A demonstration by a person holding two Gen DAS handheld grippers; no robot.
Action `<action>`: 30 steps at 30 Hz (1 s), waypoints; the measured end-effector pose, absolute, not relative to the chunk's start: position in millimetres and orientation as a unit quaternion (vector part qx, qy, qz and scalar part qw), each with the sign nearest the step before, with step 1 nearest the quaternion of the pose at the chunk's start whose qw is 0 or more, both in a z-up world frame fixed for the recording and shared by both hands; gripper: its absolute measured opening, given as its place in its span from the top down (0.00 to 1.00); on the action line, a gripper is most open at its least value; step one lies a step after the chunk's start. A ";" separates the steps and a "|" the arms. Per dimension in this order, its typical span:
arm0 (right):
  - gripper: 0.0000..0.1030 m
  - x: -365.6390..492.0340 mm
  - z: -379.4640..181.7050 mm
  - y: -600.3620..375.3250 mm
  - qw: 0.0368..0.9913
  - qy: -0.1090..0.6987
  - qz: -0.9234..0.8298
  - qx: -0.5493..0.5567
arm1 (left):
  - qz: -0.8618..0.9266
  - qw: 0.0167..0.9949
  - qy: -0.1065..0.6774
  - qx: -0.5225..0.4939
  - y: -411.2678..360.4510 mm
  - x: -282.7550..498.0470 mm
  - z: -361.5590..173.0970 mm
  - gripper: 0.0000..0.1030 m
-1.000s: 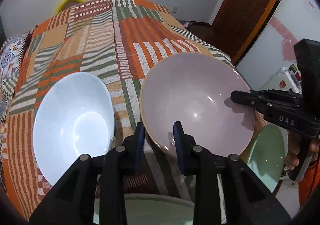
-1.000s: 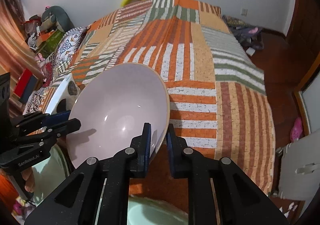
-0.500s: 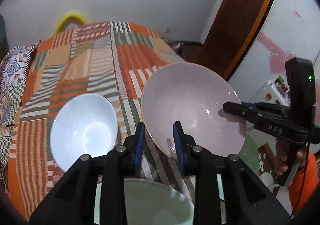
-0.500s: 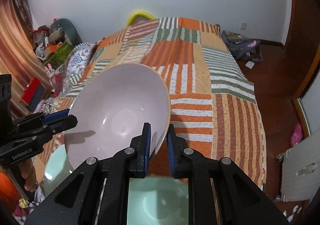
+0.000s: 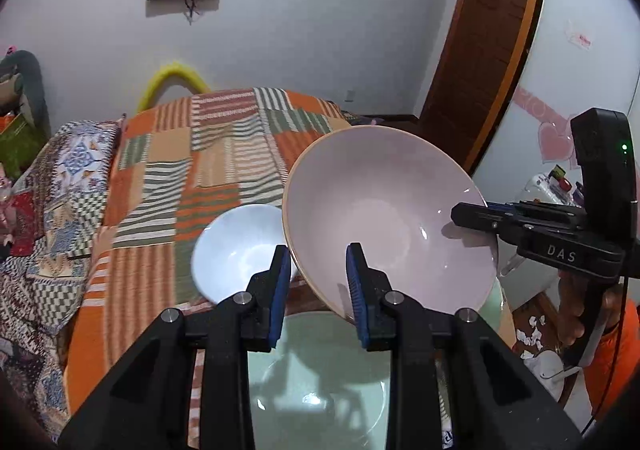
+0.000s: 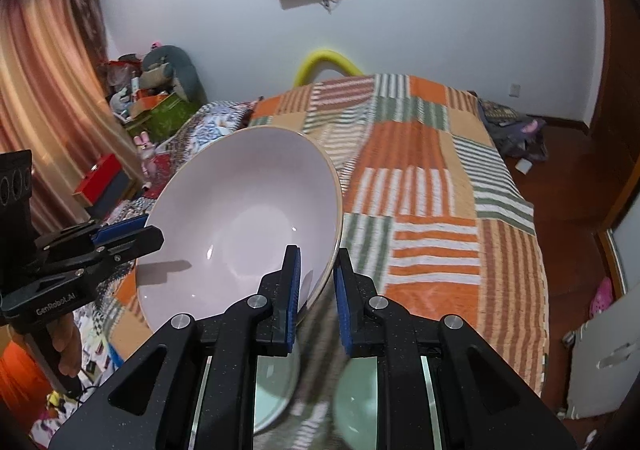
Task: Organize plates and bowls
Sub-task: 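Lift the pink bowl with the left tool and carry it beside the plate stack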
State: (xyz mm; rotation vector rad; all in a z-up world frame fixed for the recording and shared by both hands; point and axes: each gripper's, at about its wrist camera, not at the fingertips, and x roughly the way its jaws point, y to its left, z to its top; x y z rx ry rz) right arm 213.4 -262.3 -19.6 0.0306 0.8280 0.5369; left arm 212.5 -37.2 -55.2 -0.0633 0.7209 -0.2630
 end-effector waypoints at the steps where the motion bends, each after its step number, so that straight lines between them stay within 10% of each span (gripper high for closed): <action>1: 0.85 210.6 -17.9 -256.6 0.881 0.395 0.261 0.012 | -0.125 0.928 0.349 -0.031 -32.9 208.7 -53.3 0.73; 30: 0.83 170.7 -102.3 -77.9 0.803 0.464 0.371 -0.034 | 0.010 0.911 0.404 -0.085 145.0 121.8 -130.4 0.73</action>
